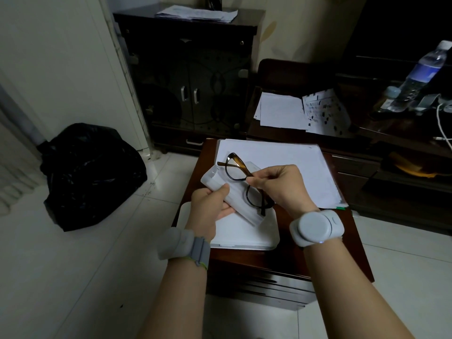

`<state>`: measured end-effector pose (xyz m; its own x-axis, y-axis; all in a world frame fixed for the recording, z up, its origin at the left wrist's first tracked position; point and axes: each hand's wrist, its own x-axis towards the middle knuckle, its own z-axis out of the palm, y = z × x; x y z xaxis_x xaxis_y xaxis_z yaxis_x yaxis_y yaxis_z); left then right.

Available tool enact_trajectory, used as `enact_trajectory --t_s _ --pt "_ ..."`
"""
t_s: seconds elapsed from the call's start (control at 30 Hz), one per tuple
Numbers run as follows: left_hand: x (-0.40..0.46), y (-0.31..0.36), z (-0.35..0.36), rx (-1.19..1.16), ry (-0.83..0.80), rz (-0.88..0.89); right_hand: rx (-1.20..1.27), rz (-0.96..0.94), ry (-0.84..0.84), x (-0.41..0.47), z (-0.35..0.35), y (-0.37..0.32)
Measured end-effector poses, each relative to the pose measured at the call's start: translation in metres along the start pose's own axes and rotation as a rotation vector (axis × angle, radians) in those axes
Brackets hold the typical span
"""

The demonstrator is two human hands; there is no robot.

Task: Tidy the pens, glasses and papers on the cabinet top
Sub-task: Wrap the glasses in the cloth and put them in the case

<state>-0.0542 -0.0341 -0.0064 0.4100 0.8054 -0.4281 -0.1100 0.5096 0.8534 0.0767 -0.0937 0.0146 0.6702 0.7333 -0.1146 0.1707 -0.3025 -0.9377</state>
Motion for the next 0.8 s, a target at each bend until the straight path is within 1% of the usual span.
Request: enact_trajectory --t_s 0.17,0.43,0.53,0.8 --pt "0.0007 -0.0007 0.0010 0.010 0.001 -0.018 -0.064 -0.027 -0.014 0.0009 0.0007 0.0010" --pt "-0.0008 -0.0007 0.0036 0.022 -0.011 -0.015 -0.234 -0.102 -0.012 0.0009 0.0001 -0.0005" --pt "-0.0006 -0.0003 0.0037 0.029 -0.011 -0.013 -0.249 -0.108 -0.001 0.0009 0.0009 -0.0002" --pt "-0.0011 -0.0010 0.0033 0.043 -0.021 0.004 -0.385 -0.133 0.000 -0.0024 0.0022 -0.0016"
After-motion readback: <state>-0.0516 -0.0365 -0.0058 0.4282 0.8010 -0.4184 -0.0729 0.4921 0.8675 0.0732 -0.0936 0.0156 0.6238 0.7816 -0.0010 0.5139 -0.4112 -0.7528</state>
